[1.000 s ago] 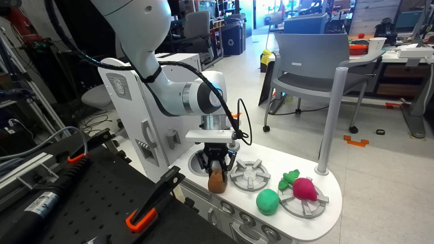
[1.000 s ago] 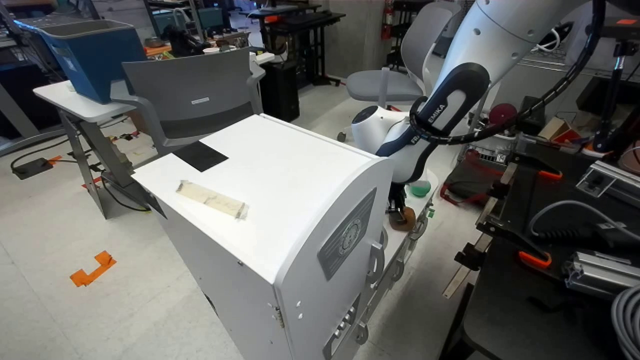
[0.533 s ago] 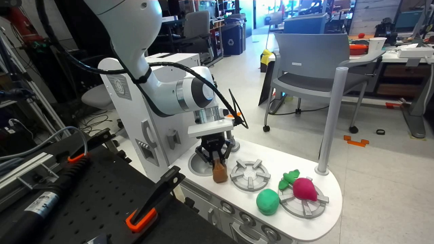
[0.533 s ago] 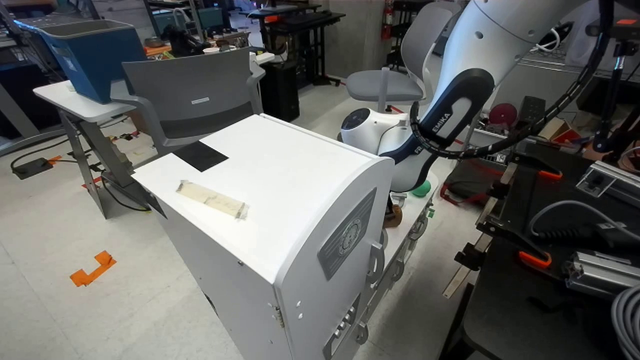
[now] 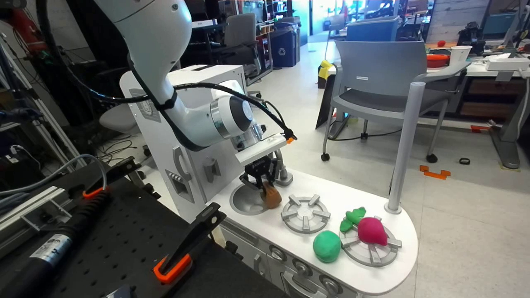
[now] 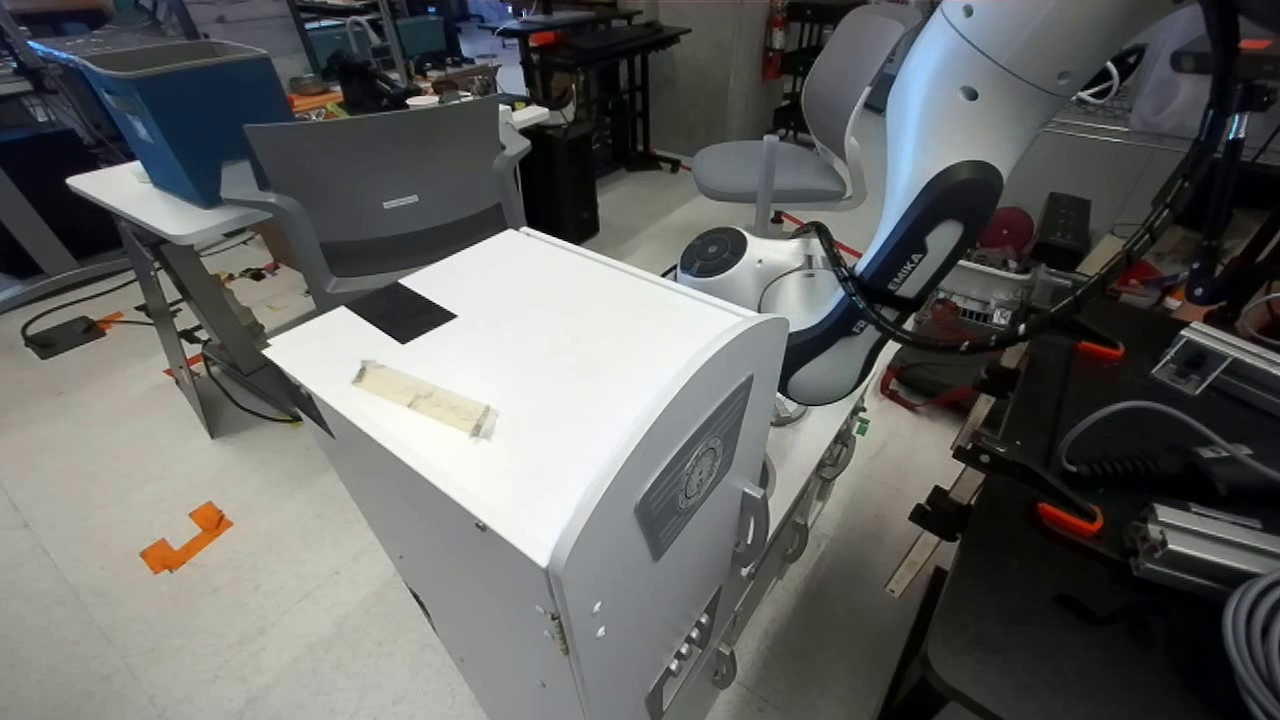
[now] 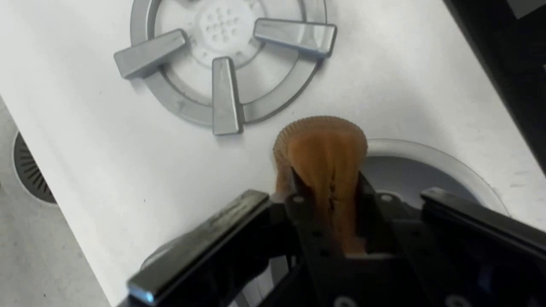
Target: Put the brown toy fruit in the sink
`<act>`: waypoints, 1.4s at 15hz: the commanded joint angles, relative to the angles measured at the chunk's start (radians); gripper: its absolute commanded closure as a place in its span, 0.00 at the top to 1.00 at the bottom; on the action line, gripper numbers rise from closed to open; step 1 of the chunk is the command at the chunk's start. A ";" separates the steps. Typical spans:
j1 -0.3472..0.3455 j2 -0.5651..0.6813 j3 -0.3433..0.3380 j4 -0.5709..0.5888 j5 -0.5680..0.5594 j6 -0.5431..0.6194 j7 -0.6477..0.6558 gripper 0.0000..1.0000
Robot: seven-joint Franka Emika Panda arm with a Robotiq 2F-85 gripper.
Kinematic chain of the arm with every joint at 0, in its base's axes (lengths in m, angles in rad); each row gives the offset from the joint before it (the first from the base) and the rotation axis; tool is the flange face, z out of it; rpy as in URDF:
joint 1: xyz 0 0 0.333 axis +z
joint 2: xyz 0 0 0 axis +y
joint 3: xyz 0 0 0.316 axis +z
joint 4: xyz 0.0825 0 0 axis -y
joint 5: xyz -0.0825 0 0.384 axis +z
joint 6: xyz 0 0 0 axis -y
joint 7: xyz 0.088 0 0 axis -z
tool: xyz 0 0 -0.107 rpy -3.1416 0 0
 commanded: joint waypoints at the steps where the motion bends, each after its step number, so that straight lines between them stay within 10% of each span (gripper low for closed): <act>1: -0.023 0.026 0.016 -0.023 -0.071 0.150 -0.100 0.06; 3: -0.040 0.037 0.028 -0.037 -0.097 0.193 -0.146 0.06; 5: -0.056 0.041 0.034 -0.055 -0.113 0.218 -0.190 0.50; 13: -0.087 0.075 0.014 -0.087 -0.102 0.209 -0.287 0.99; 21: -0.075 -0.183 0.048 -0.199 0.051 -0.172 -0.178 1.00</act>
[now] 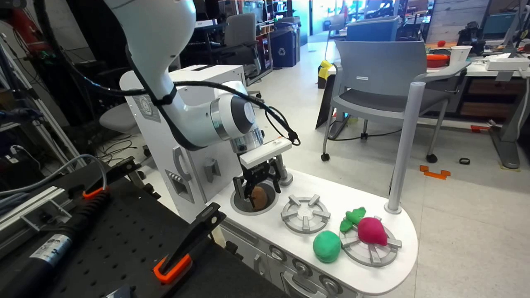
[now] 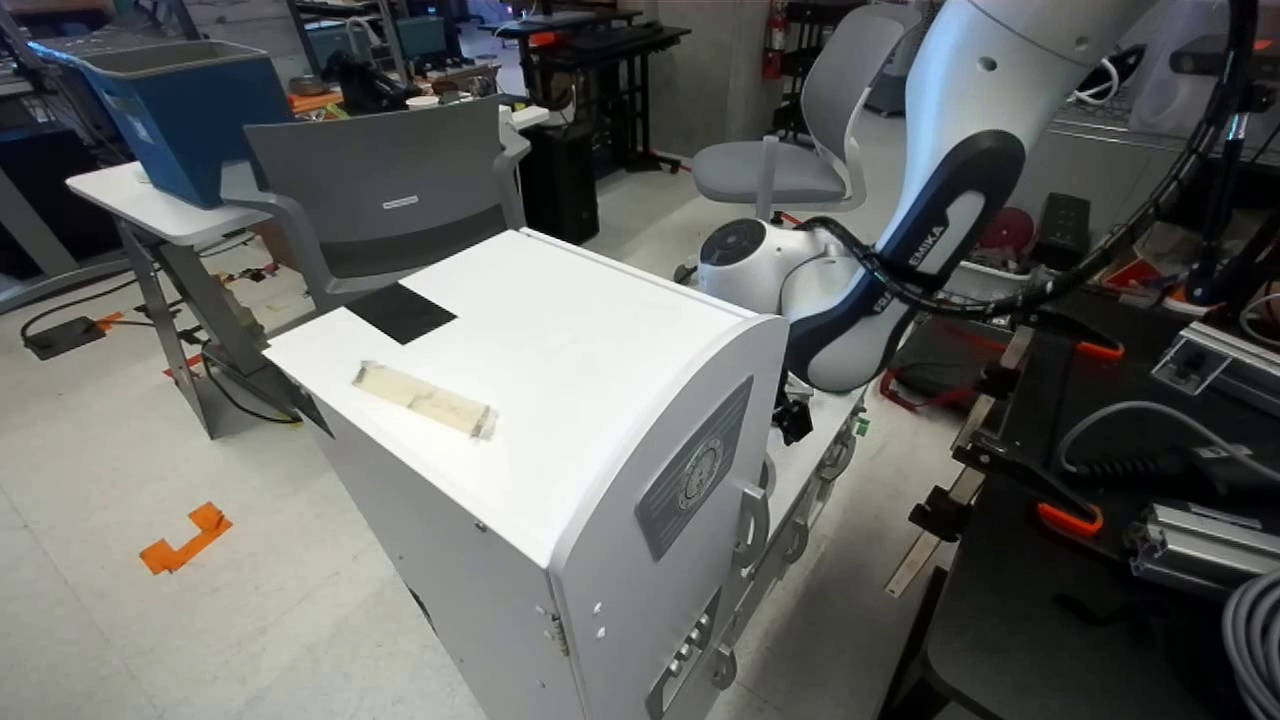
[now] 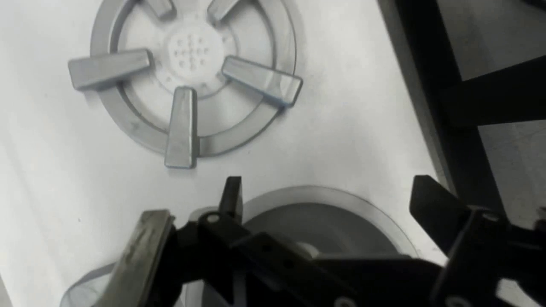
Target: Put the brown toy fruit in the sink
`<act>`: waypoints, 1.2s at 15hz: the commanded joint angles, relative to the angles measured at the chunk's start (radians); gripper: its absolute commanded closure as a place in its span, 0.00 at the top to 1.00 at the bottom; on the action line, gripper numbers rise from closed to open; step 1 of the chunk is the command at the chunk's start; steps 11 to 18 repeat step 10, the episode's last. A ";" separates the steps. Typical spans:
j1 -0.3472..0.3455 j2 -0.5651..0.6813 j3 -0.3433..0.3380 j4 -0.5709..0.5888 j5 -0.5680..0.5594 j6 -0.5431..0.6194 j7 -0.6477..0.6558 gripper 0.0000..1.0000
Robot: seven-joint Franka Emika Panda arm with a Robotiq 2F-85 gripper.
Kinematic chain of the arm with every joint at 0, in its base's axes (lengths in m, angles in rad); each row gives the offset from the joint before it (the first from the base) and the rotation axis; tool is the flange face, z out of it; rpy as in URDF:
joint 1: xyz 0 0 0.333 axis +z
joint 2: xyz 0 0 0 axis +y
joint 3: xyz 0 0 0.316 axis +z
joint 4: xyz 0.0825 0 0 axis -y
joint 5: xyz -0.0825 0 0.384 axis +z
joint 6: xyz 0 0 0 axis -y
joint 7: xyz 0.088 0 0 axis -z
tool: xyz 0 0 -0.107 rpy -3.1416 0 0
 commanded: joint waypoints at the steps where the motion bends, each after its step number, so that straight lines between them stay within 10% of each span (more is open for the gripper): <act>1: -0.013 -0.148 0.004 -0.108 0.080 -0.182 0.044 1.00; 18: -0.049 -0.241 0.010 -0.182 0.107 -0.306 0.075 1.00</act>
